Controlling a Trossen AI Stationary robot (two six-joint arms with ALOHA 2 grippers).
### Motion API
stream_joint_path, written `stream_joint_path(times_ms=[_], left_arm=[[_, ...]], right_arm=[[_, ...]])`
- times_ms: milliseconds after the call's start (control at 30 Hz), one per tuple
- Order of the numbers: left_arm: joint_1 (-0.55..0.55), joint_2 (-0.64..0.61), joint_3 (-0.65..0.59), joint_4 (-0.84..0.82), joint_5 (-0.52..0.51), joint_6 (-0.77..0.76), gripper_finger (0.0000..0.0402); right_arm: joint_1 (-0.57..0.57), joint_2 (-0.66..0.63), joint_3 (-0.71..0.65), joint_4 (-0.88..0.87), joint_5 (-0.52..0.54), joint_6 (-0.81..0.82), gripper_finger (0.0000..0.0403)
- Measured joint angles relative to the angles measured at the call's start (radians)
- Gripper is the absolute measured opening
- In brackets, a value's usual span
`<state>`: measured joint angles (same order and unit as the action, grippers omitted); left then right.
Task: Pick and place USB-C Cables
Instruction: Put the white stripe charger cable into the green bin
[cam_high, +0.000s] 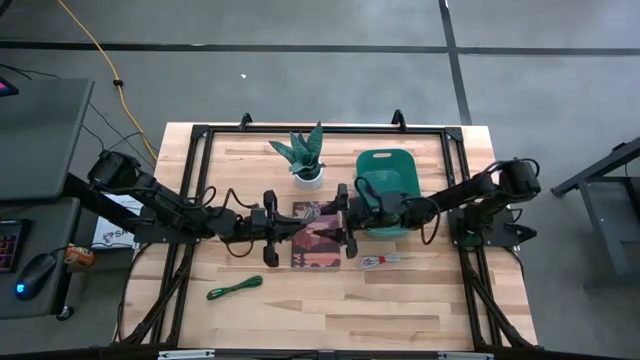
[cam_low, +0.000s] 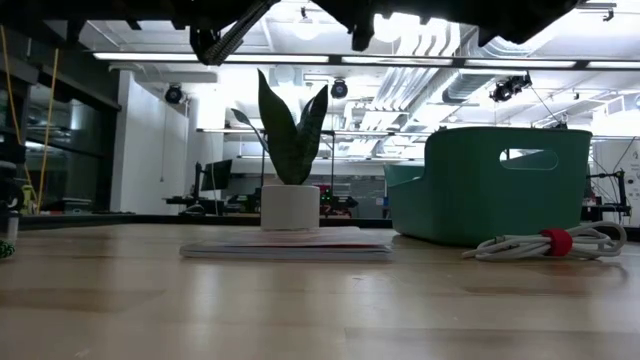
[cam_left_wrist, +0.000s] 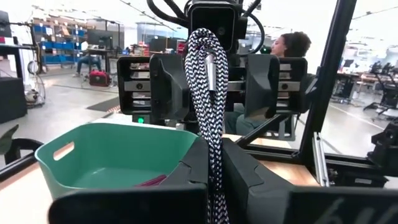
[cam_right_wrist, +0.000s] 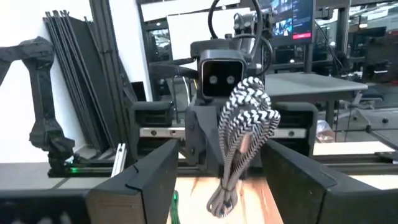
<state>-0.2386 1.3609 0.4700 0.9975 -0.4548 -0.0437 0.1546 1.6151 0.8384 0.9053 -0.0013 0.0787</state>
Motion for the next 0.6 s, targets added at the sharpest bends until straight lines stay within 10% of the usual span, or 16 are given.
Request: stream_joint_path(times_ms=[600], left_arm=[[0.001,0.086,0.035,0.077,0.059,-0.030,0.0000]], right_arm=[[0.026,0.006,0.008,0.021,0.151,-0.015,0.0220]])
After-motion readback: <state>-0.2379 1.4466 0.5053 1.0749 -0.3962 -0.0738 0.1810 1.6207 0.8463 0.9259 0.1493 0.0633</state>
